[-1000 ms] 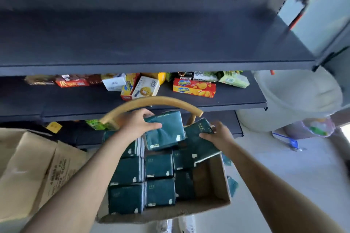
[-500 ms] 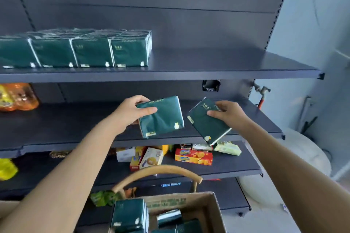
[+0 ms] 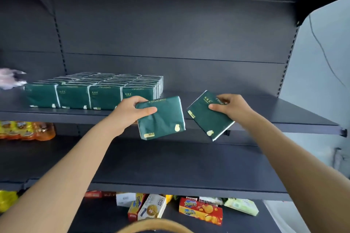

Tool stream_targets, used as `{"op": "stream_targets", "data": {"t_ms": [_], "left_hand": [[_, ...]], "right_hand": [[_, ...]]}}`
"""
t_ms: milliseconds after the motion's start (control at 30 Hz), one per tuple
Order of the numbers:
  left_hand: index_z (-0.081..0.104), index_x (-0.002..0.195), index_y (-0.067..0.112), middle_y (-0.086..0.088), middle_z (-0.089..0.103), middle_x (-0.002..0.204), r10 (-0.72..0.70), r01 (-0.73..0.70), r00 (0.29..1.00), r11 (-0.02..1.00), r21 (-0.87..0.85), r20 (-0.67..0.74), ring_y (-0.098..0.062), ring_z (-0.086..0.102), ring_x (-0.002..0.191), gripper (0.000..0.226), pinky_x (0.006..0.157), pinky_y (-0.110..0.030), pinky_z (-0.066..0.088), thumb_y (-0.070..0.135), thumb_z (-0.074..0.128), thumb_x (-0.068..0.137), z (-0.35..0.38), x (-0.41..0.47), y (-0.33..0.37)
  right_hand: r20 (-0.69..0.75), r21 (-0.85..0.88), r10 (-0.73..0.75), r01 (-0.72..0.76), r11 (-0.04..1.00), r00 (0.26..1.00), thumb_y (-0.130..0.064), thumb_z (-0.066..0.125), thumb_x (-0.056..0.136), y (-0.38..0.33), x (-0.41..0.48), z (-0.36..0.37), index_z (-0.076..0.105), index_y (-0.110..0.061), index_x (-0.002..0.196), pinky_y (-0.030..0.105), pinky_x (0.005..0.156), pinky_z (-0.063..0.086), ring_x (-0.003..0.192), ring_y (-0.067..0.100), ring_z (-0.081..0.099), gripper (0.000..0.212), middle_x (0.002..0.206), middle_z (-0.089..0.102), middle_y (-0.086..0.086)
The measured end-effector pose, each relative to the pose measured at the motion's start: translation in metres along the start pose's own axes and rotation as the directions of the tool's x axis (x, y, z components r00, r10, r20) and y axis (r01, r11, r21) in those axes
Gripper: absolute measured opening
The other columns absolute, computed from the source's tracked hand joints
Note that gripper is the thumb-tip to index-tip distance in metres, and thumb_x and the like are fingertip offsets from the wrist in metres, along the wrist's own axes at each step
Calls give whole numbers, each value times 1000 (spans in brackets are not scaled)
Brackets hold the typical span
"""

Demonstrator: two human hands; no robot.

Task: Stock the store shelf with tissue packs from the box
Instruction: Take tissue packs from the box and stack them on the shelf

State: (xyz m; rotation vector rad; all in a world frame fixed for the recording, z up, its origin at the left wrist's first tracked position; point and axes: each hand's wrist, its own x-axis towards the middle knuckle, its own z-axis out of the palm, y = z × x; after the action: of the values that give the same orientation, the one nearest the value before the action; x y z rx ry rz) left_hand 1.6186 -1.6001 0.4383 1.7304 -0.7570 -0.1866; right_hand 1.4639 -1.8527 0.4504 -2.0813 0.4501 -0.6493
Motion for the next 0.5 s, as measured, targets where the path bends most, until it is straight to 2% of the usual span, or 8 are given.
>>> {"op": "stream_targets", "data": {"t_ms": [100, 200, 333, 400, 467, 500], "left_hand": [[64, 95, 18, 3, 69, 86, 3, -1, 999, 999, 52, -36, -11, 66, 76, 19, 61, -17, 51, 20, 74, 80, -2, 13, 5], [65, 97, 17, 1, 71, 88, -2, 7, 998, 996, 84, -59, -13, 68, 79, 21, 65, -21, 49, 23, 74, 79, -7, 25, 8], [65, 95, 22, 4, 71, 90, 7, 5, 996, 992, 129, -92, -9, 67, 78, 18, 63, -20, 47, 25, 74, 79, -15, 42, 13], [63, 92, 26, 9, 68, 87, 29, -16, 995, 990, 143, -91, -1, 66, 77, 15, 58, -15, 45, 26, 73, 81, -19, 56, 16], [58, 85, 30, 13, 63, 84, 65, -54, 995, 986, 160, -69, 15, 60, 64, 14, 51, -6, 41, 24, 71, 83, -22, 71, 19], [58, 85, 29, 13, 63, 85, 82, -71, 995, 984, 163, -59, 18, 58, 60, 14, 50, -4, 41, 24, 71, 83, -25, 81, 18]], "right_hand": [[43, -8, -9, 9, 1000, 999, -21, 75, 80, -3, 24, 0, 66, -22, 101, 14, 59, 50, 71, 6, 66, 23, 84, 68, -9], [44, -20, -18, 19, 1000, 999, -21, 77, 77, -3, 49, 3, 63, -19, 104, 22, 70, 52, 80, 12, 65, 30, 92, 66, -5], [45, -70, -19, 22, 997, 999, -21, 79, 75, -3, 82, 9, 60, -20, 104, 22, 67, 48, 78, 8, 60, 35, 88, 60, -10], [49, -130, -22, 28, 991, 999, -22, 79, 75, -3, 100, 12, 62, -20, 105, 23, 71, 47, 83, 10, 60, 36, 91, 61, -9], [48, -174, -33, 41, 984, 998, -22, 79, 74, -1, 120, 17, 64, -18, 108, 27, 77, 49, 90, 15, 62, 37, 99, 64, -3], [43, -191, -38, 45, 981, 998, -21, 79, 74, -1, 129, 19, 64, -18, 108, 28, 79, 50, 92, 16, 62, 37, 102, 65, -2]]}}
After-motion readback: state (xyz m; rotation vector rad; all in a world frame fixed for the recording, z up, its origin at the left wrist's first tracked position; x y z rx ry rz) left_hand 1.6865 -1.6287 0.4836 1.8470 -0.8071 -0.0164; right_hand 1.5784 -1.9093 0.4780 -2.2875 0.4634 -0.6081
